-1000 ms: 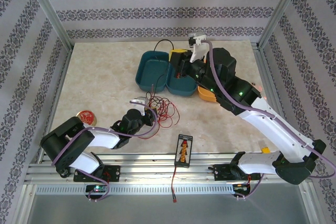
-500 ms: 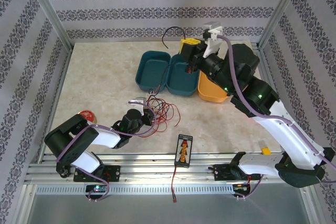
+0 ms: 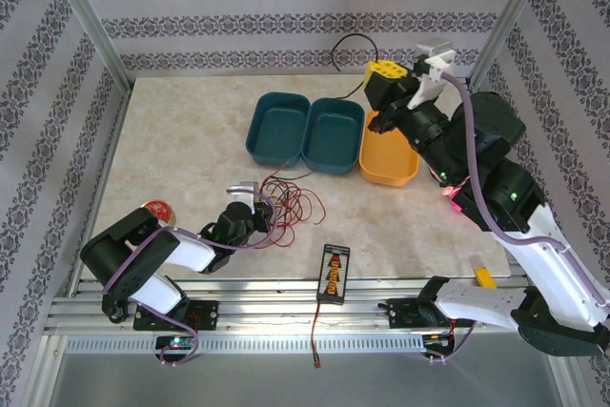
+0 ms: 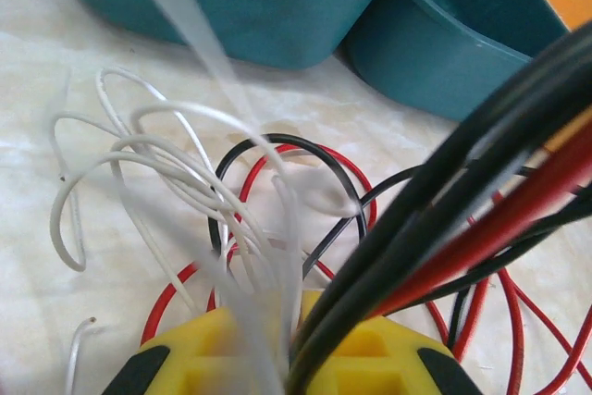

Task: Untangle the cables

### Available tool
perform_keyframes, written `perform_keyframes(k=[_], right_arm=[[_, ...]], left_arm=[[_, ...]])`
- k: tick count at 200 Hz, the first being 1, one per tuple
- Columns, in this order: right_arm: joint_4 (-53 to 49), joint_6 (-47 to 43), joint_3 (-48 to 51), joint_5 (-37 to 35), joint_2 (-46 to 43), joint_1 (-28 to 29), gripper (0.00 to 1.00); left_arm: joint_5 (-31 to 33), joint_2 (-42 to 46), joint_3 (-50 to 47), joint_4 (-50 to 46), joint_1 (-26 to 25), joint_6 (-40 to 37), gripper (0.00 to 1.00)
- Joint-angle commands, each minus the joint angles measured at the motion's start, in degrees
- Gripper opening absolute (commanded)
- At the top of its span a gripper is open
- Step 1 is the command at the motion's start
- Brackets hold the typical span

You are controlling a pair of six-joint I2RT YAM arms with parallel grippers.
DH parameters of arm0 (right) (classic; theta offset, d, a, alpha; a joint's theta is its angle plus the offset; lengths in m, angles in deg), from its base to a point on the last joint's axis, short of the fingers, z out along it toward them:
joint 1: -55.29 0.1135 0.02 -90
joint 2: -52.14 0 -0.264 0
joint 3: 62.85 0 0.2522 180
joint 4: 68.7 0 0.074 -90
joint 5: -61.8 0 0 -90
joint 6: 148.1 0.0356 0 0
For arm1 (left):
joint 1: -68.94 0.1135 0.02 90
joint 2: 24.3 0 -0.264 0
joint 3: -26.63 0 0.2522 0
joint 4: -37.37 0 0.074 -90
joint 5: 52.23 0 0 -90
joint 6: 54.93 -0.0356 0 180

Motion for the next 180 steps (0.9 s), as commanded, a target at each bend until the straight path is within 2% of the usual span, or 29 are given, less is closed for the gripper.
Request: perform_keyframes(k=[1, 50, 81, 98, 136, 180], right_arm=[[2.0, -2.5, -0.4, -4.0, -1.7, -0.5, 0.0], [1.5, -5.1, 1.1, -9.9, -3.7, -0.5, 0.0], [0.7, -7.9, 3.2, -19.9, -3.2, -1.1, 0.0], [0.8, -8.5, 5.2, -22.3, -3.0, -2.5, 0.0], [0.4, -5.4, 8.3, -19.6, -2.6, -9.2, 0.0], [-0.9, 1.7, 9.5, -7.7, 0.8, -21.7, 0.0]], left_arm=[[0.9, 0.0, -0.6, 1.0, 0.9, 1.0, 0.02], [0.9, 0.7, -0.9, 0.7, 0.8, 0.0, 0.02], [-0.3, 1.4, -1.2, 1.0, 0.9, -1.1, 0.03], [-0.6, 2.1, -1.3, 0.9, 0.9, -1.5, 0.03], [-0.6, 4.3, -1.6, -0.9, 0.9, -2.0, 0.05], [-1.1, 6.7, -1.6, -3.1, 0.9, -2.9, 0.05]])
